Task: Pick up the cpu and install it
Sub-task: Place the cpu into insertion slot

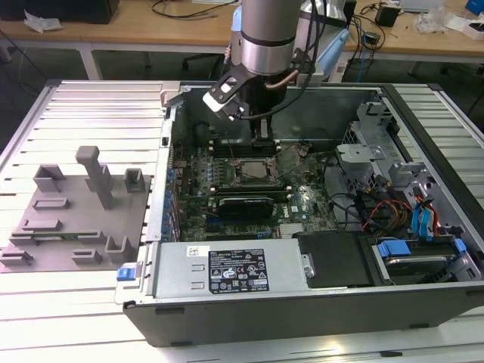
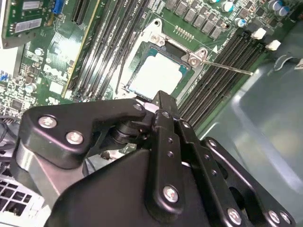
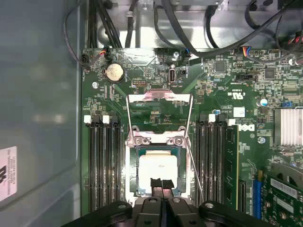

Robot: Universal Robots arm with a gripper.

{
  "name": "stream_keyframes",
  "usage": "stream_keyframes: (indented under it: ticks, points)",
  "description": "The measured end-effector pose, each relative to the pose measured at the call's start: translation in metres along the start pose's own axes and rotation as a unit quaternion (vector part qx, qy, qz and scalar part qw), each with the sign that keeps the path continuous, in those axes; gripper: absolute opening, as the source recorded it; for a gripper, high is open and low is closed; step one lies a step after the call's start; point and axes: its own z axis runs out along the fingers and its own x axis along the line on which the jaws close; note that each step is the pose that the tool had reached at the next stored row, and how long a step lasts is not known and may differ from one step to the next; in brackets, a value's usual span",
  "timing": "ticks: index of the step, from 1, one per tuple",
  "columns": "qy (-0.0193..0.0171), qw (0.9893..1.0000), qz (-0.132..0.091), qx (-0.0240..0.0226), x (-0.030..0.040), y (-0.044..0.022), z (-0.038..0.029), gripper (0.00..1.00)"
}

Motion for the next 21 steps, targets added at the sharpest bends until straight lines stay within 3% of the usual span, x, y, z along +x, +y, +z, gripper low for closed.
stream_keyframes:
  ticks: [12, 21]
  points:
    - [0.0000, 1.0000, 0.000, 0.0000, 0.0003, 0.0005, -0.0207, 0.11]
    - [-0.0004, 1.0000, 0.000, 0.0000, 0.0003, 0.0005, -0.0192, 0.11]
